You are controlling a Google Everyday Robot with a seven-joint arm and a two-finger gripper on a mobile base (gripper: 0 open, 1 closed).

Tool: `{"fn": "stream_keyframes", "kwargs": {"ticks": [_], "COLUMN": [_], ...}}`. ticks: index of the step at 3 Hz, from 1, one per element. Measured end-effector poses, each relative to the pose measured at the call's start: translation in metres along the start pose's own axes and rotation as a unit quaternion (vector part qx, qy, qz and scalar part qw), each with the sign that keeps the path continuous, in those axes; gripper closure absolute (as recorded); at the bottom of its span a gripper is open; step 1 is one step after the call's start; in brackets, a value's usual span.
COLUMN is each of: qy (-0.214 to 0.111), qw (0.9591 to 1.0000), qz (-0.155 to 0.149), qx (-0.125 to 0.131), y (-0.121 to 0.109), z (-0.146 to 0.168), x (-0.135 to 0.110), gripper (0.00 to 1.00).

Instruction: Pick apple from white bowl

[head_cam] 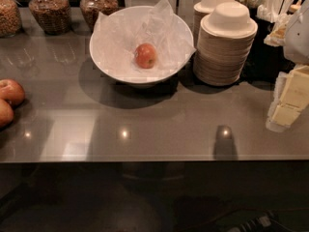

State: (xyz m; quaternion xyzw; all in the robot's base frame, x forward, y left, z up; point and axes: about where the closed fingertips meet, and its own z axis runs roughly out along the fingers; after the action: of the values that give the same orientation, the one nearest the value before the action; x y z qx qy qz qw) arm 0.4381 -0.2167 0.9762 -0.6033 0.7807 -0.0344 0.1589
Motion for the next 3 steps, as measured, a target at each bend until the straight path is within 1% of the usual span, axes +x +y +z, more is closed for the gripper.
{"fn": "stream_keyframes", "kwargs": {"ticks": [1,2,3], "qy": [0.000,-0.025,-0.080], "qw": [1.0000,0.9993,0.9934], "qz": [0.000,-0.015,-0.050], "qx": [0.000,0.024,0.065], "y": [0.000,-0.005,-0.017], "z": [0.000,0.000,0.009], "x": [0.000,-0.010,-0.037], "gripper": [0.00,0.00,0.00]}}
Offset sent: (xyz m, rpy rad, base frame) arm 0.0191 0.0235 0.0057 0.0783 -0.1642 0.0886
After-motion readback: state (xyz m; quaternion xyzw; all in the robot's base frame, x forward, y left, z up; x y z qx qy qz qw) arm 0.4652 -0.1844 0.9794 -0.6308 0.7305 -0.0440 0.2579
